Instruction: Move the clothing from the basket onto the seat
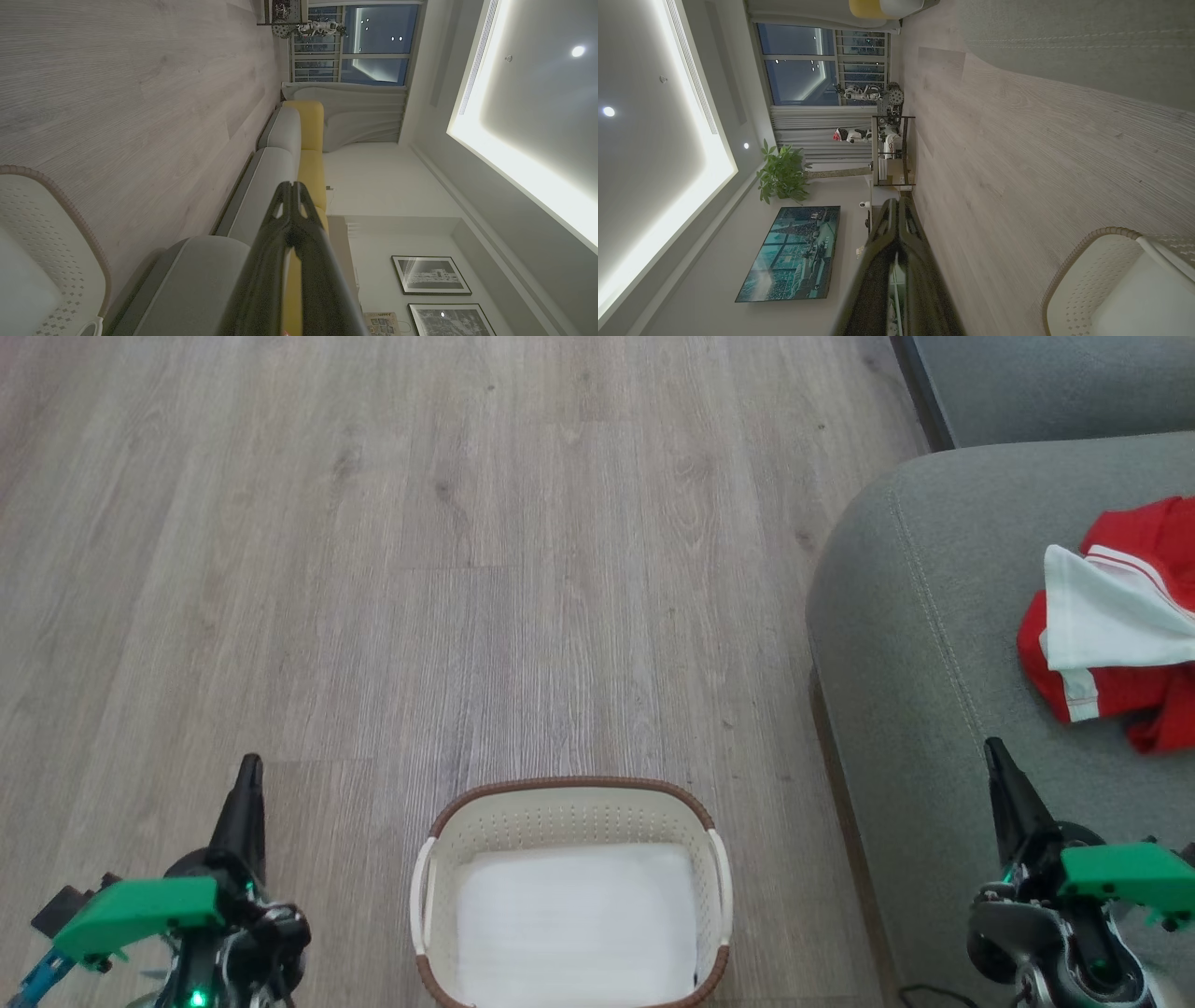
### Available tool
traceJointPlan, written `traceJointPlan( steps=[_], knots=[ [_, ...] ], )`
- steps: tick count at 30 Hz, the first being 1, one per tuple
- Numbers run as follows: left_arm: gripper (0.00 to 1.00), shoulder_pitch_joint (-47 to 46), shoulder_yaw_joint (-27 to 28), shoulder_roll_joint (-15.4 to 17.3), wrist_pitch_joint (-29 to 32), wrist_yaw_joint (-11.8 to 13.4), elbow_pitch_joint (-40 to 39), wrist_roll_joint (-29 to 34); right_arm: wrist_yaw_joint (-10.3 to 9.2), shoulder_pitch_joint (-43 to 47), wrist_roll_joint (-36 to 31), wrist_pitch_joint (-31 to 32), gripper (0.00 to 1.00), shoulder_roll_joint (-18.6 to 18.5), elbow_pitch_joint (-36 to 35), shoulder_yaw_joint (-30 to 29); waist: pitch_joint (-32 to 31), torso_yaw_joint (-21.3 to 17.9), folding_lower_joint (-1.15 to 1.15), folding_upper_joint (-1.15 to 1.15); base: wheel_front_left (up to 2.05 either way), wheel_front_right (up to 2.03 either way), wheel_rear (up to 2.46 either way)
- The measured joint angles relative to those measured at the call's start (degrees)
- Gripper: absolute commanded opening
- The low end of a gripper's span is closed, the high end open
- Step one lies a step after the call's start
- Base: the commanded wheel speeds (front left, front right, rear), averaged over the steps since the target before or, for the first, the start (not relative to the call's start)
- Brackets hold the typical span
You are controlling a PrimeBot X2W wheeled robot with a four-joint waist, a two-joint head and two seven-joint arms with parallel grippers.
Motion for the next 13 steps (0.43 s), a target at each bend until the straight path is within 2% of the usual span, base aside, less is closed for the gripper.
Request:
traceJointPlan(
  steps=[13],
  knots=[
    [0.00, 0.00, 0.00, 0.00, 0.00, 0.00, 0.00, 0.00, 0.00, 0.00, 0.00, 0.00, 0.00, 0.01, 0.00, -0.03, 0.00, 0.00, 0.00, 0.00, 0.00, 0.00, 0.00]
  ],
)
